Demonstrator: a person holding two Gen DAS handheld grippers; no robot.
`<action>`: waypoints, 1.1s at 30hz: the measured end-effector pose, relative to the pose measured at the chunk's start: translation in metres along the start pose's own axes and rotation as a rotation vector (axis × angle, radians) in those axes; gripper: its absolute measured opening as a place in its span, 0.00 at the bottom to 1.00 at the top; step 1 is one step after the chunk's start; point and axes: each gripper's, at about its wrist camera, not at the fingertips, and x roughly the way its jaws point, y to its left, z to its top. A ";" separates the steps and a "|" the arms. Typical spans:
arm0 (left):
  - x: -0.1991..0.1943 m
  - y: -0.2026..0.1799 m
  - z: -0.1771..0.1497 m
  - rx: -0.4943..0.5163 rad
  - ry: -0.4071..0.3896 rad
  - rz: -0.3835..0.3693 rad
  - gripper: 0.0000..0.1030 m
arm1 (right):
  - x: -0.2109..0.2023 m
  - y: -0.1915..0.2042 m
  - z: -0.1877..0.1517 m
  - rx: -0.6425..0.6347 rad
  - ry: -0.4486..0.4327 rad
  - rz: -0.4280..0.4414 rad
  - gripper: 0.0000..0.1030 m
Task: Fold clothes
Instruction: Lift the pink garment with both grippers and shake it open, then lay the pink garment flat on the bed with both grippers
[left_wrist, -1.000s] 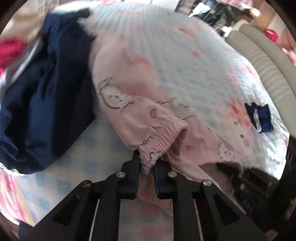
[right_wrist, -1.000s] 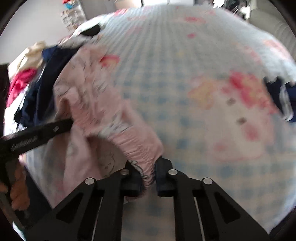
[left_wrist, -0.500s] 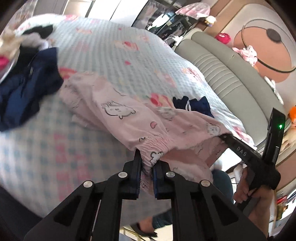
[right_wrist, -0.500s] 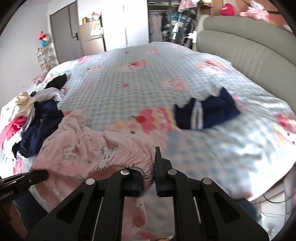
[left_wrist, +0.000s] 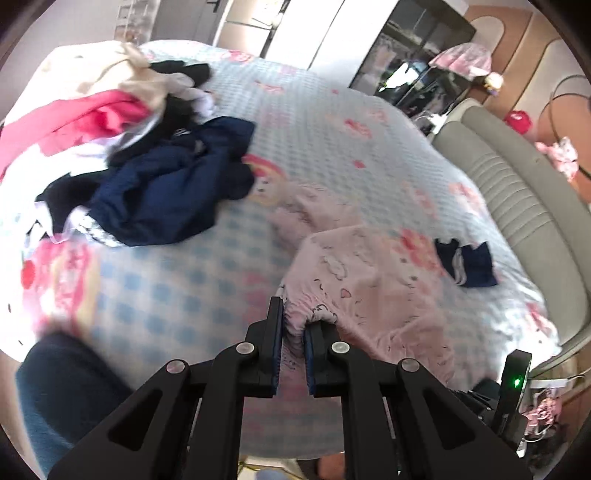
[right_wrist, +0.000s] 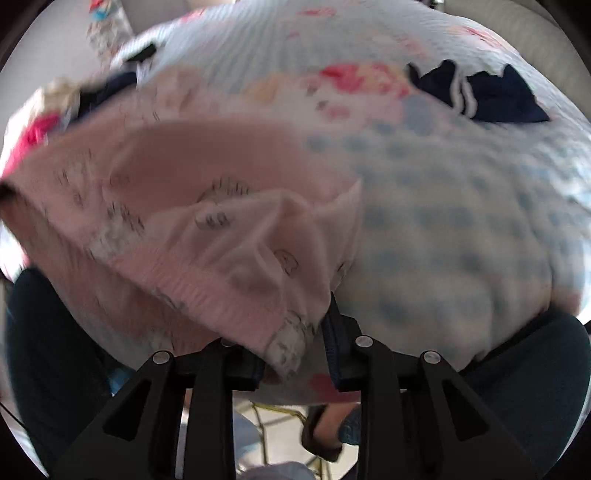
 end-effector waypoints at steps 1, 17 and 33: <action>0.002 0.005 -0.001 -0.012 0.008 -0.005 0.11 | 0.001 0.003 -0.001 -0.017 0.000 -0.008 0.25; 0.013 -0.079 0.128 0.266 -0.085 -0.057 0.10 | -0.054 -0.045 0.084 -0.042 -0.196 -0.114 0.12; -0.004 -0.050 0.082 0.166 -0.008 -0.160 0.09 | -0.120 -0.051 0.101 0.131 -0.373 0.033 0.22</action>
